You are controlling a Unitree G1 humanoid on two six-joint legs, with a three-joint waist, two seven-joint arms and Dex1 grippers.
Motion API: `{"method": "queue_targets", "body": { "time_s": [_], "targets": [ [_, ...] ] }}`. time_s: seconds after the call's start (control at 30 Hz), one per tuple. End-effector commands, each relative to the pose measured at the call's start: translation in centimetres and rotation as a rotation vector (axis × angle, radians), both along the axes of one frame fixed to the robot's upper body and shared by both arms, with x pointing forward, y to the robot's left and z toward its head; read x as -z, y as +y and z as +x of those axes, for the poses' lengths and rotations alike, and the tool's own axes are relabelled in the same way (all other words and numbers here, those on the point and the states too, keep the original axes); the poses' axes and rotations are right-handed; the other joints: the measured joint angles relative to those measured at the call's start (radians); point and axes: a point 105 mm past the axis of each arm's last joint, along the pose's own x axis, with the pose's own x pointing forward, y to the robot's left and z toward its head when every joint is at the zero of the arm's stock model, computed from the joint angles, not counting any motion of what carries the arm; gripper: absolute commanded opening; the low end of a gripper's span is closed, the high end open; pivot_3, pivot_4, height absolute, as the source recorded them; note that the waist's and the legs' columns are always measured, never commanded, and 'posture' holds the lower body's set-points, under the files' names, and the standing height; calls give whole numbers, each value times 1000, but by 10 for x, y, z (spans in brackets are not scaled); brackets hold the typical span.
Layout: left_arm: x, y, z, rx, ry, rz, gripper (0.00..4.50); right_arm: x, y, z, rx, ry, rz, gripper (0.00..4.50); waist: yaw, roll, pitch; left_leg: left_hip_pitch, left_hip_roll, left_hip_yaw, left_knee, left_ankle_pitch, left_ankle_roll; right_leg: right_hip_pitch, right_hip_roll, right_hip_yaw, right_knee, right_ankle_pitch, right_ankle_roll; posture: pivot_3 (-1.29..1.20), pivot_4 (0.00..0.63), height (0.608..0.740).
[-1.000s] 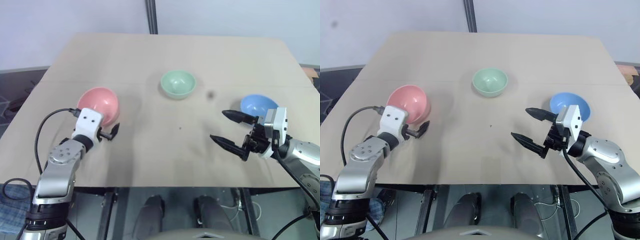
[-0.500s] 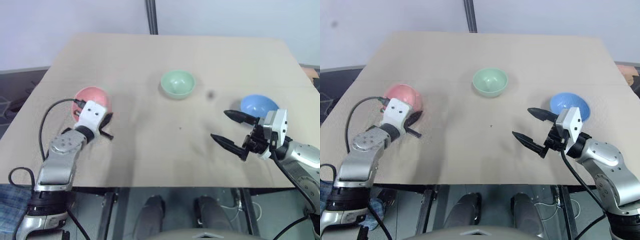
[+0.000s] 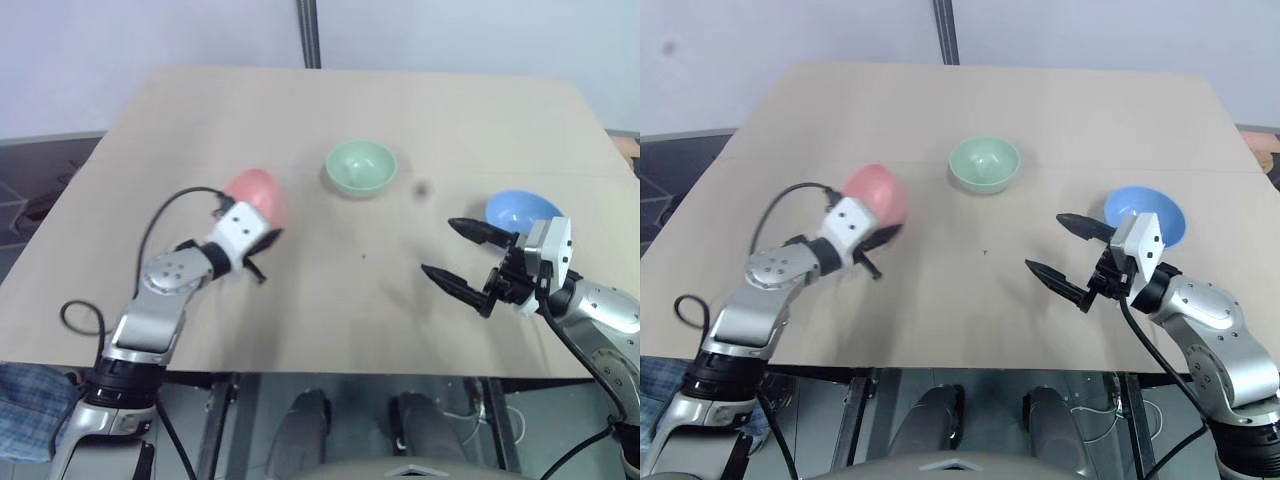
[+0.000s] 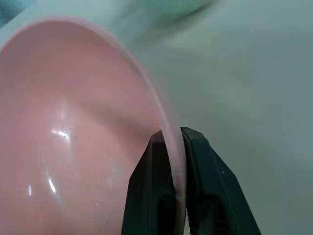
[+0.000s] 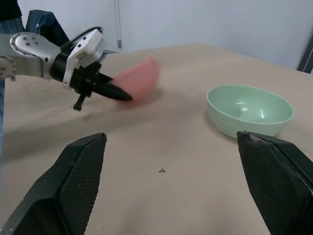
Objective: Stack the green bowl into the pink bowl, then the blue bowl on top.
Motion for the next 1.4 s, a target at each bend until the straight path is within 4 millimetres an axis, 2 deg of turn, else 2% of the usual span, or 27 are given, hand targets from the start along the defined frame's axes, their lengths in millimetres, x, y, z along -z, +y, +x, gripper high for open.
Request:
{"method": "queue_targets", "body": {
  "time_s": [0.03,0.17,0.27,0.37,0.6,0.63,0.67,0.83,0.9,1.07,1.23,1.4],
  "targets": [
    [-13,-38,-26,310,-49,104,14,-9,3,-2,-19,-46,7,4500,-2,0,0,0,0,0,0,0,0,0,0,0,0,0,0,0,150,740],
    [-4,-62,-52,569,-23,225,14,-10,4,-2,-18,-48,9,4500,-4,2,1,0,0,1,-1,0,0,0,0,1,0,0,0,0,150,740],
    [5,-68,-65,694,11,294,14,-10,3,-3,-13,-50,7,4500,-3,3,2,0,0,1,-1,0,0,0,1,1,0,0,0,0,150,740],
    [11,-66,-64,719,14,339,14,-10,3,-4,-5,-52,6,4500,-3,3,2,0,0,1,0,0,0,0,1,1,0,0,0,0,150,740],
    [12,-57,-40,639,-45,358,14,-9,1,-6,20,-51,11,4500,-1,3,2,0,0,0,0,0,0,0,1,0,0,0,0,0,150,740],
    [12,-55,-37,628,-52,359,840,-8,1,-6,22,-51,12,4500,-2,3,2,0,0,0,0,0,0,0,1,0,0,0,0,0,150,740],
    [13,-54,-36,622,-58,357,1351,-8,1,-7,23,-51,13,4500,-3,3,2,0,0,0,0,0,0,0,1,0,1,0,0,0,150,740],
    [7,-55,-34,604,-86,300,3683,-9,0,-6,23,-50,15,4500,-2,3,2,0,0,0,1,0,0,0,1,0,1,0,0,0,150,740],
    [5,-56,-35,604,-88,277,4458,-9,-1,-6,22,-51,14,4500,-2,3,2,0,0,0,1,0,0,0,1,0,1,0,0,0,150,740],
    [-5,-60,-39,598,-108,197,4458,-8,-1,-6,14,-46,10,4500,-3,3,2,0,0,0,1,0,0,0,1,0,1,0,0,0,150,740],
    [-35,-65,-42,537,-112,-27,4458,-7,-1,-6,8,-38,7,4500,-2,3,2,0,0,0,1,0,0,0,1,0,1,0,0,0,150,740],
    [-53,-51,-43,393,-41,-244,4458,-5,-3,-6,6,-31,3,4500,-7,3,2,0,1,0,1,0,0,0,1,0,1,0,0,0,150,740]
  ]
}}
